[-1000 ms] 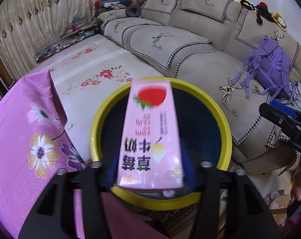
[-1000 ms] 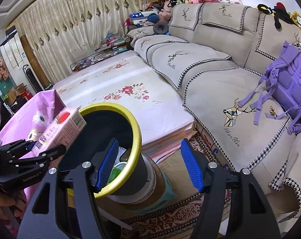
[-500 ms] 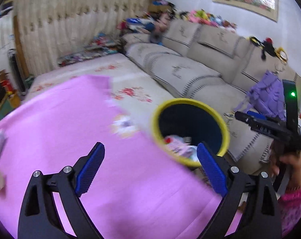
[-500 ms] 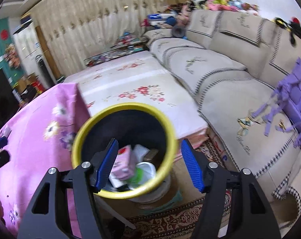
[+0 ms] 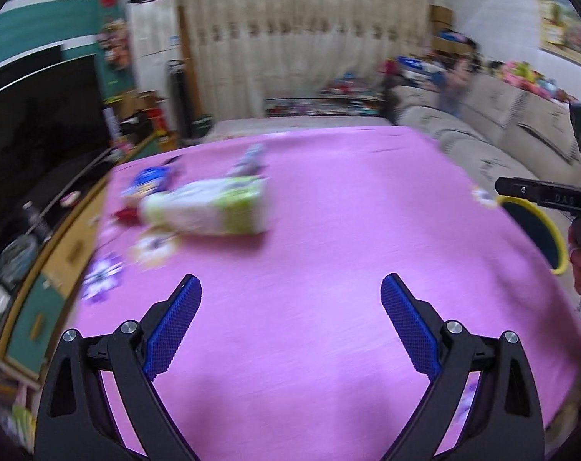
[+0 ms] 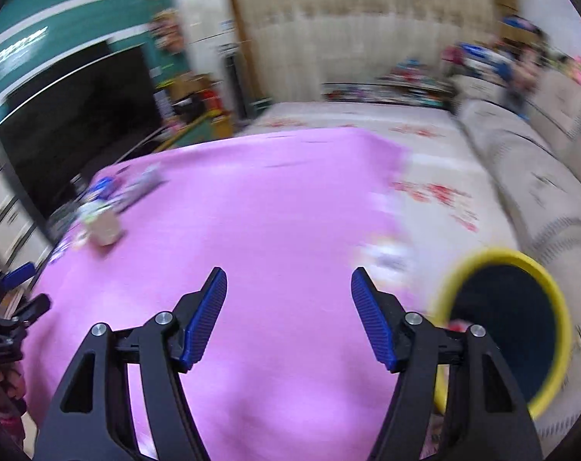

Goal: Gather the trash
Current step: 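Move the right gripper to the white drink bottle and grasp it, then carry the white bottle with the right gripper over the bin and release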

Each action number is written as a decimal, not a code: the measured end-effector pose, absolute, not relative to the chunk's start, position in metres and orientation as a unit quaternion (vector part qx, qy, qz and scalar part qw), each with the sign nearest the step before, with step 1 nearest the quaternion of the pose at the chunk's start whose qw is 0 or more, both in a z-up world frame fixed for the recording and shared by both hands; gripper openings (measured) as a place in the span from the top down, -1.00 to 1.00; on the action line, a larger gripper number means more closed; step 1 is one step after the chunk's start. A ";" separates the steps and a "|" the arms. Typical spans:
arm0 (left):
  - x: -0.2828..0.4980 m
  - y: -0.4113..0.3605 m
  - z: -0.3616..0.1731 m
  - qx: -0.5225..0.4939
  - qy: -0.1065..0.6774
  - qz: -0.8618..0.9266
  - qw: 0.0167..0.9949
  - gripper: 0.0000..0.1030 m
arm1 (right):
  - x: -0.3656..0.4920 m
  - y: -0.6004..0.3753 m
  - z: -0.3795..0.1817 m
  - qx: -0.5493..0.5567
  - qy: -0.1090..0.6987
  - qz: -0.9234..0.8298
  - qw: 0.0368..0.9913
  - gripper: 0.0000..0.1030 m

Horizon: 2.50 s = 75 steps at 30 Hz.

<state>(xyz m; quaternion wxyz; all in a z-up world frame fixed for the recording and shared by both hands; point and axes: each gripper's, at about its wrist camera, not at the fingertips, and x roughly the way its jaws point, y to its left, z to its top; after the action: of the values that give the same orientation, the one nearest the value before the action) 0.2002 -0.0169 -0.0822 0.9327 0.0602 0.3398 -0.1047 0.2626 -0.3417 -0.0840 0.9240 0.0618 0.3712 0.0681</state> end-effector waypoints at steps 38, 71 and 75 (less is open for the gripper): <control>0.188 0.057 -0.101 0.023 0.343 -0.056 0.937 -0.81 | 0.387 -0.083 -0.127 -0.094 0.390 0.342 0.850 -0.04; 0.181 -0.017 -0.088 0.063 0.329 -0.132 0.933 -0.81 | 0.188 -0.341 -0.089 0.048 0.320 0.088 0.942 0.00; 0.184 -0.027 -0.087 0.069 0.329 -0.140 0.931 -0.81 | 0.179 -0.357 -0.078 0.056 0.300 0.076 0.949 0.01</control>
<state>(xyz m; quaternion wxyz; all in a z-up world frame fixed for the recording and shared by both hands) 0.1840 -0.0268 -0.0870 0.9314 0.0695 0.3289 -0.1396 0.1790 -0.3574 -0.0778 0.9492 0.0558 0.3002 0.0765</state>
